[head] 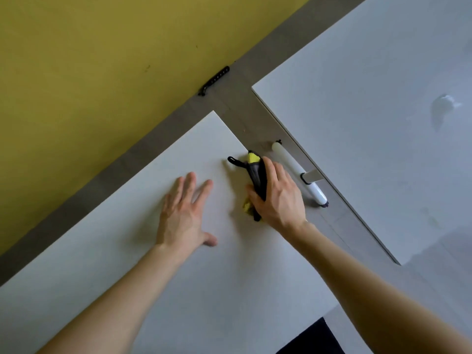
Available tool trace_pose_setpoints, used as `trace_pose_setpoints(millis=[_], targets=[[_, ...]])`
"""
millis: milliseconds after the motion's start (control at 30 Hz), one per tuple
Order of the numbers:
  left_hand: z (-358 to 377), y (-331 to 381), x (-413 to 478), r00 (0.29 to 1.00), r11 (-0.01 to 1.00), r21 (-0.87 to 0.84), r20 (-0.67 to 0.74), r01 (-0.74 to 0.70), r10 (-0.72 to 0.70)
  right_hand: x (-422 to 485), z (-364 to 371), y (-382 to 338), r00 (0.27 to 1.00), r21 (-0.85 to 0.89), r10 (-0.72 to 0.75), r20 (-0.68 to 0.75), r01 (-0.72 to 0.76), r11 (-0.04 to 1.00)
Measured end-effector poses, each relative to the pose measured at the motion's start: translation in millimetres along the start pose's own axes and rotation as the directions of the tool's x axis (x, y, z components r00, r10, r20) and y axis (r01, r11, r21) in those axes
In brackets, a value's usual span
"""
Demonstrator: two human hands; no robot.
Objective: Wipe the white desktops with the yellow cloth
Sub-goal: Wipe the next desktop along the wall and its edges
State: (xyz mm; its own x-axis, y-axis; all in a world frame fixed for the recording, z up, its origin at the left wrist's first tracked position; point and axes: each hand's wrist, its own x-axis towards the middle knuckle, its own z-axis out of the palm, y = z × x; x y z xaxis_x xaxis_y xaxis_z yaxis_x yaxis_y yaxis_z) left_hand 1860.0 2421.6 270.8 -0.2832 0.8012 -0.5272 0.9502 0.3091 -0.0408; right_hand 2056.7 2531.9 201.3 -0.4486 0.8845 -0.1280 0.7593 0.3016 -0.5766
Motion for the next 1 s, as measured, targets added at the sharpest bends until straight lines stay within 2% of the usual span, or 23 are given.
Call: trace_pose_setpoints(millis=[100,267,367,533,633,700,833,1000], targets=[[-0.8,4.0,1.7,1.000,1.000,0.018,0.023,0.014,-0.014,10.1,8.6,-1.6,1.000,-0.092,0.002,-0.007,-0.003,0.996],[-0.1,2.6,2.7,0.999,1.000,0.008,0.048,0.022,-0.022,122.6,37.4,-61.0,0.992,-0.106,-0.114,0.047,0.119,0.987],[0.2,3.9,2.3,0.997,0.999,0.026,0.061,0.036,-0.037,144.1,46.4,-72.7,0.988,-0.142,-0.152,0.035,0.155,0.978],[-0.4,2.4,1.1,0.998,1.000,-0.010,0.054,0.025,-0.025,61.1,33.3,-22.9,0.983,-0.109,-0.161,-0.090,0.151,0.982],[1.9,1.7,-0.2,0.999,1.000,0.006,0.048,0.009,-0.010,-10.6,12.7,10.0,0.987,-0.092,-0.138,-0.084,0.131,0.987],[2.3,1.3,-0.2,0.999,1.000,0.008,0.043,0.004,-0.004,-24.6,8.7,15.2,0.992,-0.111,-0.094,-0.084,0.084,0.990],[2.9,0.1,3.3,0.998,1.000,0.019,0.058,-0.002,0.000,47.5,30.4,-27.0,0.997,-0.095,0.007,-0.077,-0.015,0.995],[9.3,-3.4,8.8,0.999,0.998,0.068,0.032,0.003,-0.005,150.7,51.0,-89.7,0.999,-0.113,-0.015,-0.037,0.010,0.994]])
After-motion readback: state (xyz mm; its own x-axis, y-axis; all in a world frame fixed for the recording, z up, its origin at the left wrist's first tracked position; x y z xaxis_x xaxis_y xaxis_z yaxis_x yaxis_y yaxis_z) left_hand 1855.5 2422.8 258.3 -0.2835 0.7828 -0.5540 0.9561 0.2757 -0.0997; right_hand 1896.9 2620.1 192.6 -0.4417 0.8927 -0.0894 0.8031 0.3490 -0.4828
